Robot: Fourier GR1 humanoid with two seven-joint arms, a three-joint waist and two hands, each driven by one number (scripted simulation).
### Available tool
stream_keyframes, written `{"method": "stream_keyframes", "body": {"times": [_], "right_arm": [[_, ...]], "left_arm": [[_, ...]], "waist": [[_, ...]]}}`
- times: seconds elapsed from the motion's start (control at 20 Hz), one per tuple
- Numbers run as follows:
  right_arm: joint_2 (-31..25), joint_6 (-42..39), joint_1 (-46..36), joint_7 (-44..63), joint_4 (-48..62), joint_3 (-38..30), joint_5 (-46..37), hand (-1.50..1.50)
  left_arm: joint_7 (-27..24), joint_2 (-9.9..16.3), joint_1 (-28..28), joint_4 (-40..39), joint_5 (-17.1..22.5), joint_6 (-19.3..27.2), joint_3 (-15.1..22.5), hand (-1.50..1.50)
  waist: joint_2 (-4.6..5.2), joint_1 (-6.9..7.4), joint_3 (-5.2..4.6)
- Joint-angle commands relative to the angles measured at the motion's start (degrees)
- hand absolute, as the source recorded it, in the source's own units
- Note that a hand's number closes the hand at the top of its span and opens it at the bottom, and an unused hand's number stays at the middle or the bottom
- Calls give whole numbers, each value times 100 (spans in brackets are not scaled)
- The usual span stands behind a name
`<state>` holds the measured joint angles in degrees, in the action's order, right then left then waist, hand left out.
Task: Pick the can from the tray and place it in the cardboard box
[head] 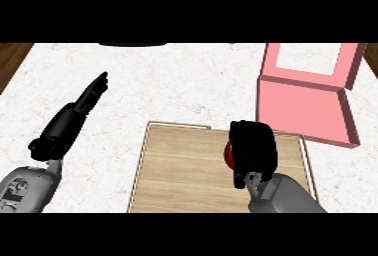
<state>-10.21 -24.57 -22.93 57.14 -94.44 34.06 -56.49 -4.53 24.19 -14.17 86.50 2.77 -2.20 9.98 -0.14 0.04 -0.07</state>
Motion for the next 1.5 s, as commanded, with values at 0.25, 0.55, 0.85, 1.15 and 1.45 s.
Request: {"method": "stream_keyframes", "body": {"times": [0.25,0.55,0.85,1.15,1.45], "right_arm": [[106,41,-39,-3147,-1152,2024,857,150],[-1244,778,64,-4706,-2699,2024,652,150],[-2121,811,625,-5085,-4090,434,1391,150],[-1432,1008,871,-4182,-3733,-1267,2448,150],[-1416,764,102,-3940,-2805,-2711,3114,150]], "left_arm": [[-93,-149,-35,37,-4,-123,135,0],[-45,-55,185,41,-15,-41,-69,0],[-151,-196,402,173,-255,47,16,0],[-109,-112,211,73,-208,-80,-126,0],[-76,-217,64,-23,-313,-33,-252,0]], "waist": [[42,342,38],[-13,-21,20],[8,-66,12],[35,-61,8],[23,0,4]]}}
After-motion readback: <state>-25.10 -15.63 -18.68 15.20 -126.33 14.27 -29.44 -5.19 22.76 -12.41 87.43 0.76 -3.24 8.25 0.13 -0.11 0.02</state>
